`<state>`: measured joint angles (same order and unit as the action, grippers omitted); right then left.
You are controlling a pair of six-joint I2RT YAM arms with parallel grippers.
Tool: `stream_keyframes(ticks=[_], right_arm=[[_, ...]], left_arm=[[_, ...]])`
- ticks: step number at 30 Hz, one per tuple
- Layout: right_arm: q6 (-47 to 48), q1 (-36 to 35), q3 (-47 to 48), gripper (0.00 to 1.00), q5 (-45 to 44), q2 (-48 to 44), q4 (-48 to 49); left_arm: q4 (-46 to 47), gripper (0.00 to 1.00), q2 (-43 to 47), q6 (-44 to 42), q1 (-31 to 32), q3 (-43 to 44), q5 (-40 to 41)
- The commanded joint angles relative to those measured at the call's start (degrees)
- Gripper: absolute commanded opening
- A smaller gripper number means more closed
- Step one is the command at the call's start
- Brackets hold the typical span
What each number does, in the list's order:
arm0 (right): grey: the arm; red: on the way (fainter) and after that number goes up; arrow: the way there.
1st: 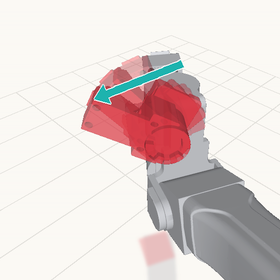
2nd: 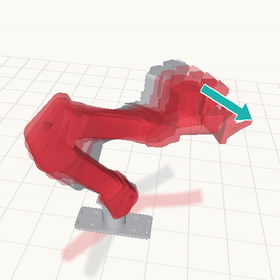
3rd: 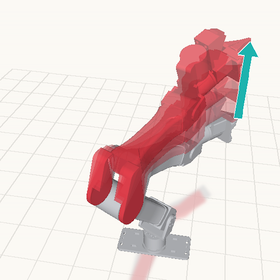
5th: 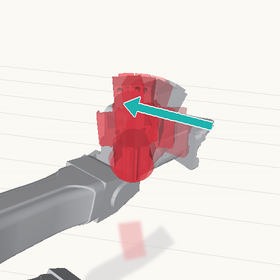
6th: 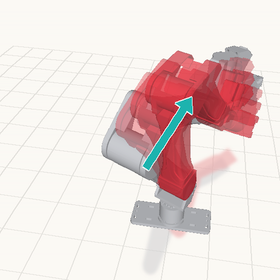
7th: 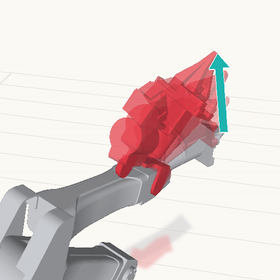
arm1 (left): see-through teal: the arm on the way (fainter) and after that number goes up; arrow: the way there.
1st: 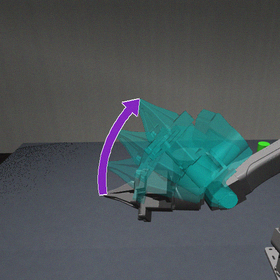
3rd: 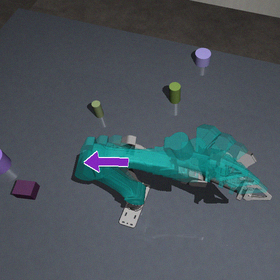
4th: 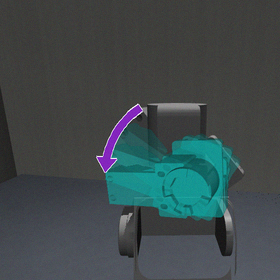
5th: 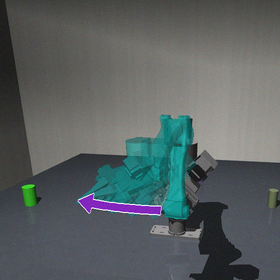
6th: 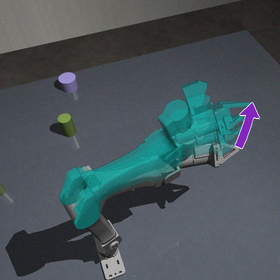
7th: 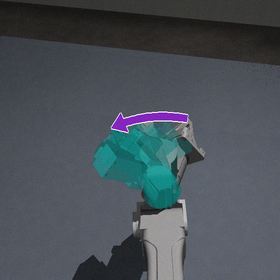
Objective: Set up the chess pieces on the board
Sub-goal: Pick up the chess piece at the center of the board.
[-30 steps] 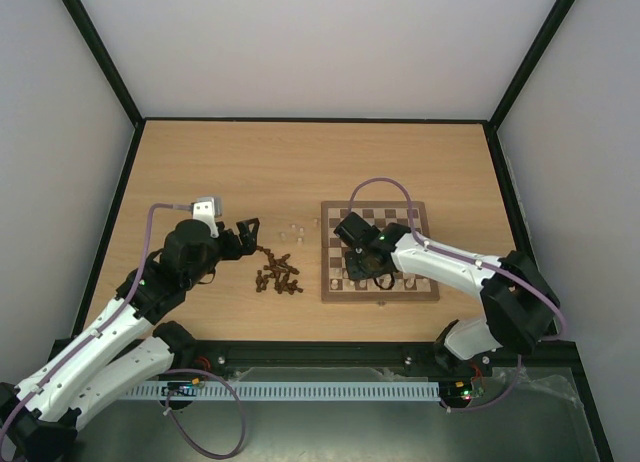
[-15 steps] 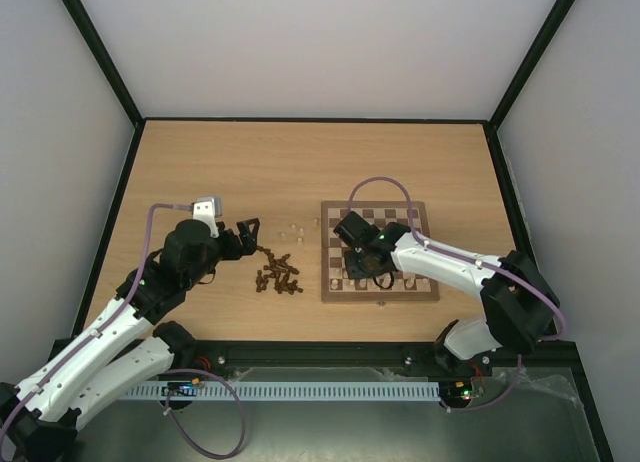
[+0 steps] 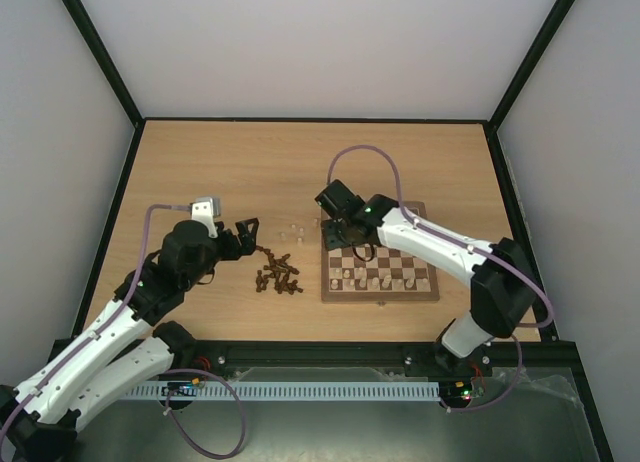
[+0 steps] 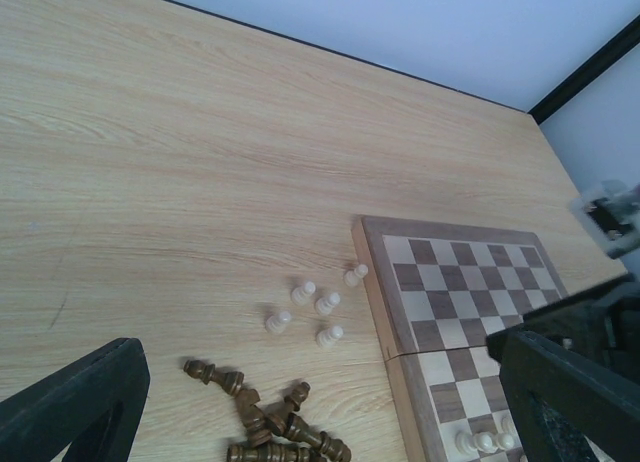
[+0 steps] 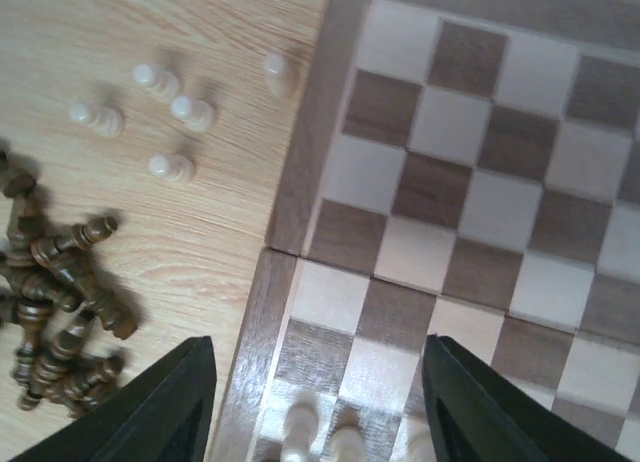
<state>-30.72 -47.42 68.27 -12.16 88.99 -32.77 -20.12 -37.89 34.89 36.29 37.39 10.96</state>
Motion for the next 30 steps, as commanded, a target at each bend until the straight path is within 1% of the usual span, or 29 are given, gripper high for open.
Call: stream_keyframes(ticks=[1, 4, 7, 8, 13, 17, 19, 20, 21, 23, 29, 30], right_arm=[[2.8, -0.1, 4.2, 0.64, 2.8, 5.1, 0.0], [3.4, -0.4, 6.8, 0.75, 4.8, 8.6, 1.2], [3.6, -1.0, 9.0, 0.96, 5.8, 11.7, 2.3], [3.7, -1.3, 9.8, 0.99, 5.8, 12.7, 2.4], [4.2, -2.3, 13.3, 0.99, 6.8, 17.2, 3.2], [4.4, -2.9, 15.6, 0.68, 7.2, 21.2, 3.4], [4.4, -3.0, 16.6, 0.51, 7.0, 22.8, 3.5], [4.4, -3.1, 16.8, 0.48, 6.8, 23.5, 3.4], [4.4, -3.2, 17.1, 0.48, 6.6, 24.2, 3.4], [4.4, -3.3, 17.5, 0.4, 6.5, 25.1, 3.5], [4.3, -3.5, 18.8, 0.37, 5.6, 27.6, 3.8], [4.3, -3.5, 19.0, 0.36, 5.5, 28.0, 3.8]], left_arm=[[-0.8, 0.99, 1.8, 0.1, -0.3, 0.7, 0.9], [-2.1, 0.99, 2.6, 0.3, -0.3, 1.7, 0.8], [-3.0, 0.99, 3.5, 0.4, -0.3, 2.3, 1.1], [-3.3, 0.99, 3.8, 0.4, -0.3, 2.4, 1.3], [-3.9, 1.0, 4.5, 0.6, -0.3, 2.8, 1.2], [-4.1, 0.99, 4.9, 0.6, -0.3, 2.9, 1.2], [-4.2, 0.99, 5.1, 0.6, -0.3, 2.8, 1.2], [-4.2, 0.99, 5.3, 0.6, -0.3, 2.8, 1.2], [-4.2, 1.0, 5.3, 0.7, -0.3, 2.7, 1.2], [-4.2, 0.99, 5.5, 0.6, -0.3, 2.5, 1.3], [-4.2, 0.99, 5.5, 0.5, -0.3, 2.5, 1.1], [-4.2, 0.99, 5.5, 0.5, -0.3, 2.5, 1.1]])
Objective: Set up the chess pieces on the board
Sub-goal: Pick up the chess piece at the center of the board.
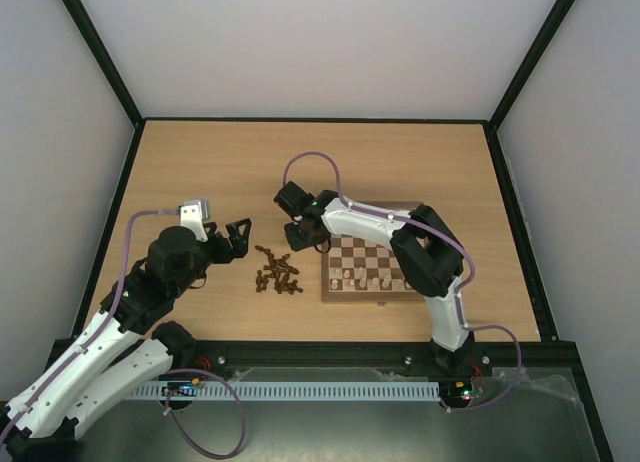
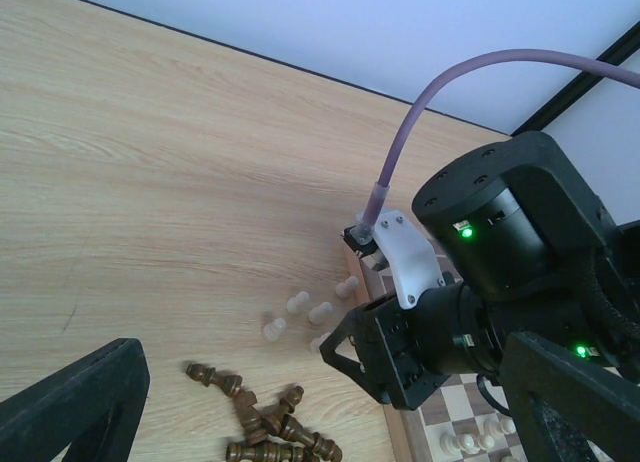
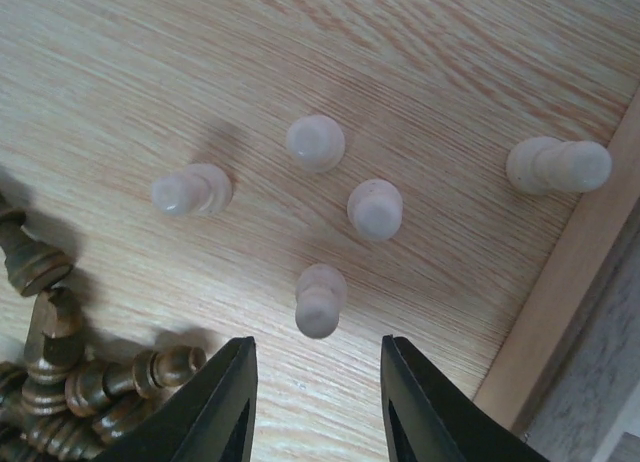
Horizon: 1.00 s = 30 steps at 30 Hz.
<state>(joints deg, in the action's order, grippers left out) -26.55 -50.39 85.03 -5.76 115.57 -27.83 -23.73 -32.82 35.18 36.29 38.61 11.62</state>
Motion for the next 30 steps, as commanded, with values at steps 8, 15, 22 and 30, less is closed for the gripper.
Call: stream_keyframes(ticks=[8, 15, 22, 30], right_arm=[[0.3, -0.5, 4.8, 0.29, -1.5, 4.4, -1.3], [0.4, -0.5, 4.9, 0.23, -2.2, 5.0, -1.9], [0.5, -0.5, 4.4, 0.12, -2.9, 5.2, -2.1], [0.5, -0.5, 3.2, 0.05, -3.6, 0.9, -2.5]], left_arm=[[-0.7, 0.99, 0.7, 0.1, -0.3, 1.2, 0.2], [-0.4, 0.99, 0.9, 0.1, -0.3, 0.9, 0.3], [-0.1, 0.99, 0.5, -0.1, -0.3, 0.8, 0.0], [0.1, 0.99, 0.3, 0.0, -0.3, 0.7, 0.0]])
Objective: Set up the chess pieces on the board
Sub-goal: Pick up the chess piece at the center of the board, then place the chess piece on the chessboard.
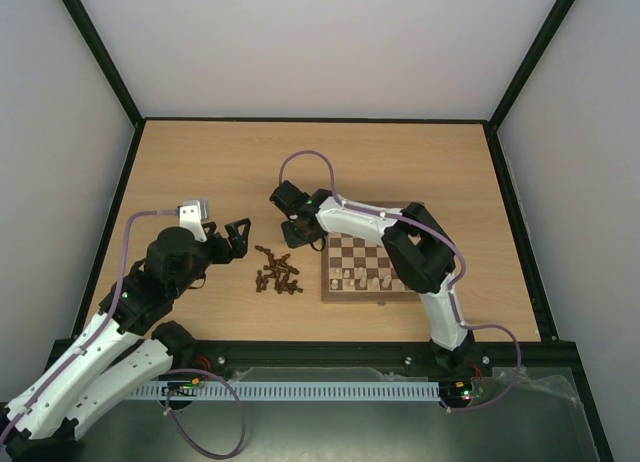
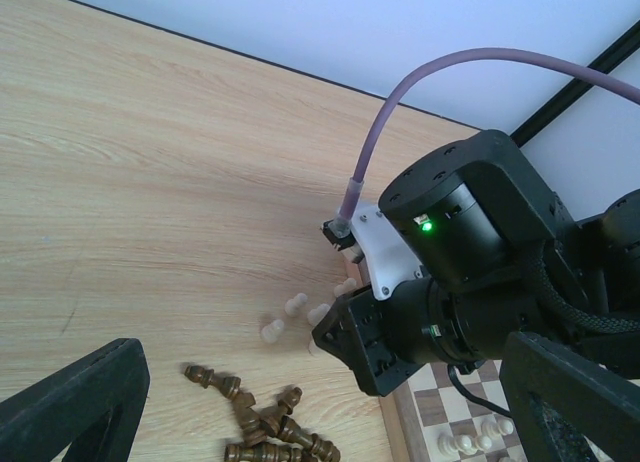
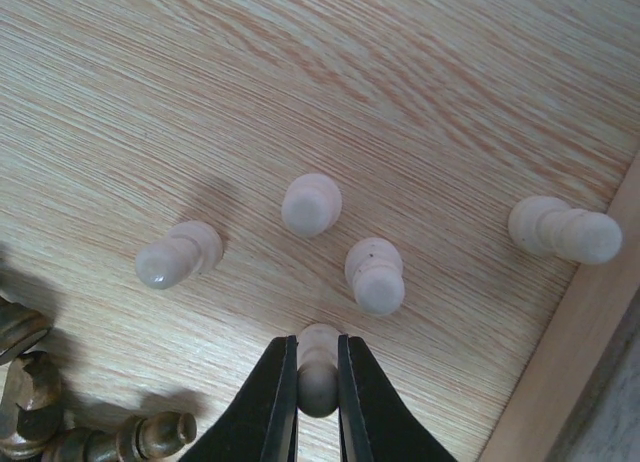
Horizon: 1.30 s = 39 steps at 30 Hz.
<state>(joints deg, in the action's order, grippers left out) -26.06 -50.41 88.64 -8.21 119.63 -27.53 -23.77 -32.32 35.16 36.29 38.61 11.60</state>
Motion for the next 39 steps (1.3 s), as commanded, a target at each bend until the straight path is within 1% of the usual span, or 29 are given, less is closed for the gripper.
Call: stream_keyframes(ticks=[1, 7, 14, 21, 32, 39], right_arm=[[0.0, -0.5, -0.8, 0.05, -1.3, -4.5, -3.0], [-0.2, -0.5, -2.1, 0.05, -2.2, -12.4, -5.4], [-0.8, -0.5, -5.4, 0.06, -6.0, -22.3, -9.5], [-2.6, 0.0, -12.6, 0.06, -9.2, -31.4, -11.7], [-5.7, 5.7, -26.6, 0.06, -10.9, -45.7, -14.1], [-7.9, 7.1, -32.3, 0.06, -10.7, -48.2, -14.3]], left_arm=[[0.1, 0.99, -0.3, 0.0, -0.3, 0.7, 0.0], [0.3, 1.0, -1.0, -0.1, -0.3, 0.7, -0.1], [1.8, 1.0, -3.6, -0.6, -0.3, 1.0, -1.4], [2.9, 1.0, -4.9, -0.6, -0.3, 1.5, -2.2], [3.8, 0.99, -7.0, -1.2, -0.3, 2.5, -3.1], [3.5, 0.99, -6.7, -1.4, -0.3, 2.6, -2.9]])
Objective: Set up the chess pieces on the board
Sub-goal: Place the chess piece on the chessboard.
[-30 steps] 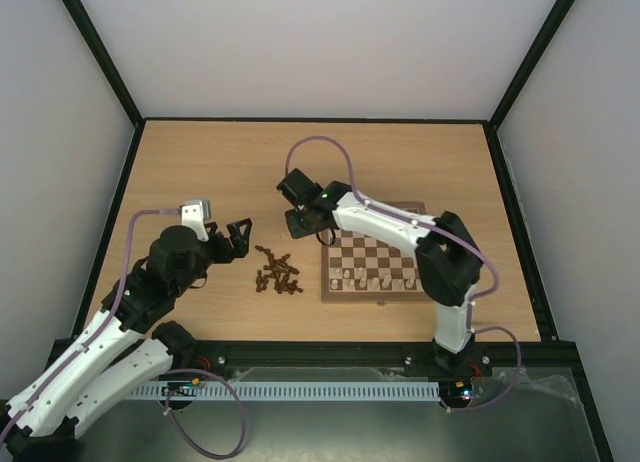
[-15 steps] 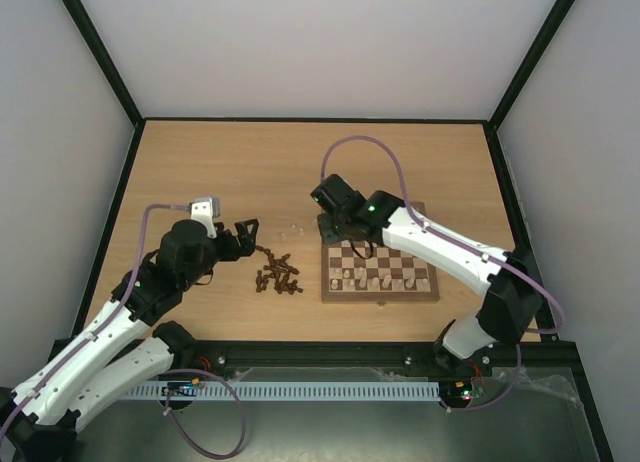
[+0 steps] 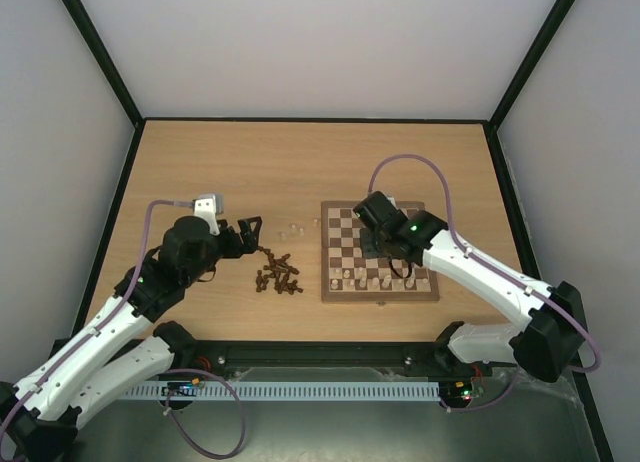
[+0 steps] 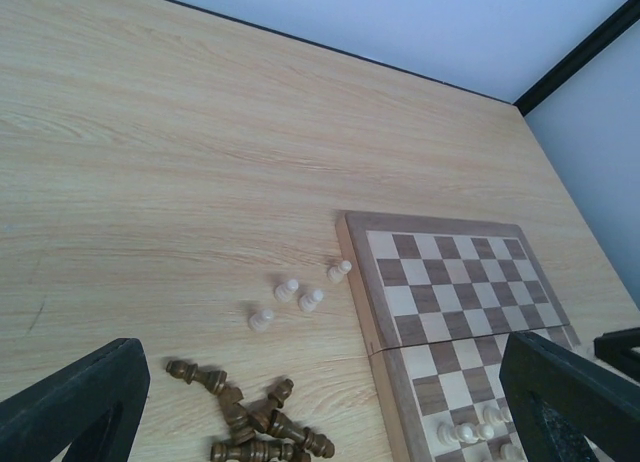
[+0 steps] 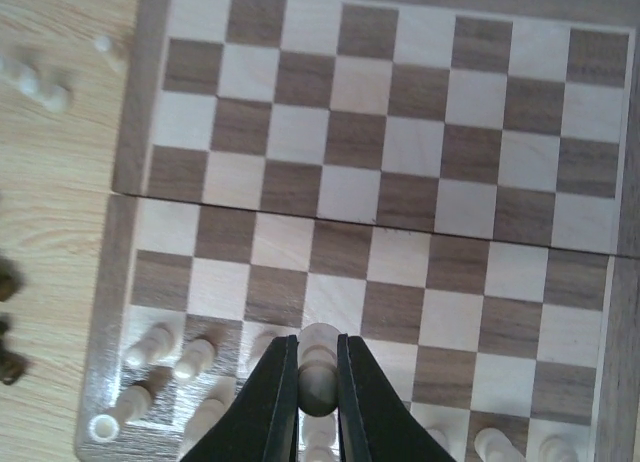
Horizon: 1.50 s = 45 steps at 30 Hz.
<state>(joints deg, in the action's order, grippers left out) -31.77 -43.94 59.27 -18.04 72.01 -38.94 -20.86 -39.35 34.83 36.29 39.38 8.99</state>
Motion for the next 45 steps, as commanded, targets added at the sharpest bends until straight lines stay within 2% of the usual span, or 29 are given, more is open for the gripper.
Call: stream_keyframes(ticks=[1, 19, 38, 45], right_arm=[[-2.4, 0.9, -3.7, 0.06, -0.5, -0.6, -2.4], [-3.7, 1.2, -10.9, 0.06, 6.4, 2.5, 4.6], [-4.1, 1.2, -13.0, 0.07, 7.5, 5.4, 6.8], [-4.3, 1.1, -12.9, 0.17, 7.0, 5.9, 6.5]], left_arm=[[0.7, 0.99, 0.4, -1.0, -0.3, 1.9, -0.3], [1.4, 0.99, -0.2, -0.8, -0.3, 0.8, -0.5], [1.9, 0.99, -0.9, -0.6, -0.3, 0.5, -0.6], [2.0, 0.99, -0.9, -0.7, -0.3, 0.4, -0.7]])
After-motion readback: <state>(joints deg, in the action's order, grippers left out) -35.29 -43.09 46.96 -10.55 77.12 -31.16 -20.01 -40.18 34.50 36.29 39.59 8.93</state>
